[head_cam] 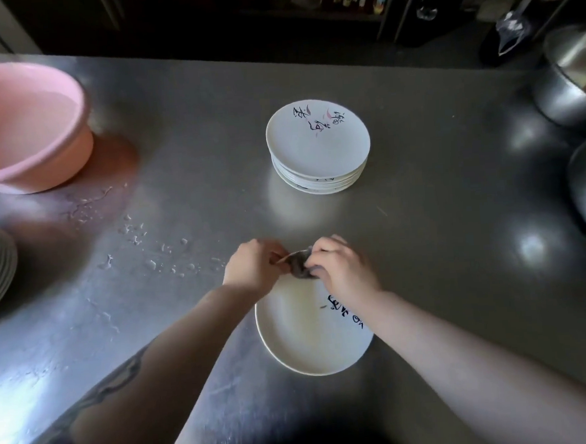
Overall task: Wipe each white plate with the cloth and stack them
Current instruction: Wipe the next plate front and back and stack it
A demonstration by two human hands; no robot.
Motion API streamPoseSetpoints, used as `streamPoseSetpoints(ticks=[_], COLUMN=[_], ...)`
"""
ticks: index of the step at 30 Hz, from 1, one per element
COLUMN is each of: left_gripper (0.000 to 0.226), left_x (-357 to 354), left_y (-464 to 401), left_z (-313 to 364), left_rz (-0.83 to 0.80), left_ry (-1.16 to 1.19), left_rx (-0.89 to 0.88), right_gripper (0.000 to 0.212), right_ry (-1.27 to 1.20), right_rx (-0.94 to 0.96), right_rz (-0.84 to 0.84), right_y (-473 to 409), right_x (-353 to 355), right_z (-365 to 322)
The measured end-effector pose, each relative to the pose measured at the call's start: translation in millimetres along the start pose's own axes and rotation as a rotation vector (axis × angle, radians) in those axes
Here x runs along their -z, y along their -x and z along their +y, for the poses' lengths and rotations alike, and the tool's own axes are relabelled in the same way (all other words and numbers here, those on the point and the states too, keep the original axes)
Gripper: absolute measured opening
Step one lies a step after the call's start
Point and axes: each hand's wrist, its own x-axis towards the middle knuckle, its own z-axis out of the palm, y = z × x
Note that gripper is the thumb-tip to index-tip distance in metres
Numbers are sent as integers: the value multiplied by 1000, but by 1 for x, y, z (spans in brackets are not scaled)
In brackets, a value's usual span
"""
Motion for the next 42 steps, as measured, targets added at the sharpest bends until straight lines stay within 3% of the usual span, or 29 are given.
streamPoseSetpoints(ticks=[4,8,14,20,25,27,31,33,36,38,40,42], left_gripper=[10,24,7,20,15,23,23,21,19,13,22,23], left_x=[7,9,6,18,6,6,13,12,3,-1,4,12], left_y=[7,13,1,9,1,-1,7,9,5,3,2,7], left_z=[-16,-16,7,-11,8,7,-10,-12,0,5,-4,-17], left_rz=[-44,-170,-12,-323,12,-63,-394,-310,29,72,-29,-284], left_ry=[-25,-248,-226,-321,-241,-239,-315,-333,-248,-154,-154,-209], left_rx=[57,40,33,141,6,43,117,65,-41,-16,60,115], right_gripper=[16,16,19,17,19,20,22,22,22,20,17,15], right_ry=[78,100,50,91,74,85,133,128,99,97,99,103], right_rx=[-40,-54,-6,-72,-25,-30,-93,-100,-66,-43,-42,-42], right_rz=[62,19,-35,65,-9,-11,52,47,5,2,50,108], right_y=[9,12,-1,10,3,3,11,11,3,1,5,13], right_x=[9,14,8,14,10,12,16,14,9,7,8,10], right_z=[18,18,5,26,14,15,28,26,15,12,15,22])
